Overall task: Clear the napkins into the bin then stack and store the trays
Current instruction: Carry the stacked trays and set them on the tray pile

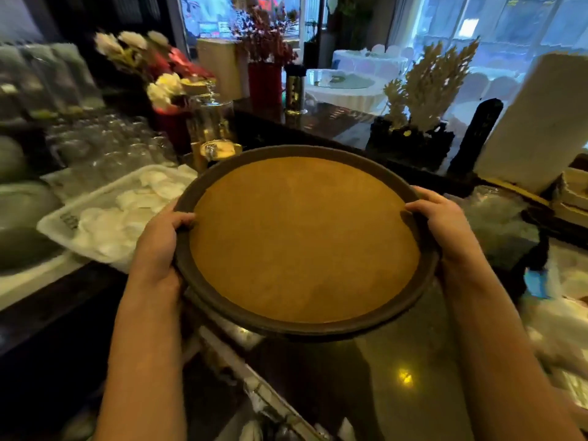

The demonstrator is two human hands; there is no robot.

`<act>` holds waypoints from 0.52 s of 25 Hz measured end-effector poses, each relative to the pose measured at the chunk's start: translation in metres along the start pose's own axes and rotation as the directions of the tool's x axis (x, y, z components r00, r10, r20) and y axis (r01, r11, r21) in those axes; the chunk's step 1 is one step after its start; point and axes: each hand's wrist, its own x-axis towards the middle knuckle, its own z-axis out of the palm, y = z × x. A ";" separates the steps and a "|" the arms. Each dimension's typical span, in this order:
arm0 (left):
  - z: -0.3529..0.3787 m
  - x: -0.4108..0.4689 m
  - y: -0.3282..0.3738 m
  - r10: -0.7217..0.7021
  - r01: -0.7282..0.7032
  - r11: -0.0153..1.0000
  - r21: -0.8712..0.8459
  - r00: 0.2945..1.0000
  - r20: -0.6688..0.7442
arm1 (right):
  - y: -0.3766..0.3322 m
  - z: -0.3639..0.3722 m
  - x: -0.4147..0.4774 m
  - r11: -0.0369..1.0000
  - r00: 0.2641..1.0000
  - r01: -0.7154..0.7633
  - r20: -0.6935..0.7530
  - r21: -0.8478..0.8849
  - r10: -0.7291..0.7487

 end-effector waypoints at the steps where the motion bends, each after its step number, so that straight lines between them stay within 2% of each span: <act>1: -0.019 -0.013 -0.001 0.024 -0.024 1.000 -0.001 0.998 -0.064 | 0.003 0.014 -0.003 1.000 0.998 0.002 0.058 -0.007 -0.002; 6: -0.117 -0.093 -0.002 0.067 -0.086 0.996 -0.034 0.928 -0.367 | 0.013 0.099 -0.038 0.997 0.930 0.033 0.368 -0.065 -0.007; 9: -0.166 -0.153 0.001 0.088 -0.135 0.989 -0.055 0.854 -0.513 | 0.008 0.152 -0.080 0.990 0.842 0.090 0.538 -0.105 -0.019; 13: -0.237 -0.232 0.002 0.094 -0.200 0.977 -0.076 0.722 -0.686 | 0.000 0.220 -0.159 0.991 0.706 0.115 0.707 -0.071 -0.031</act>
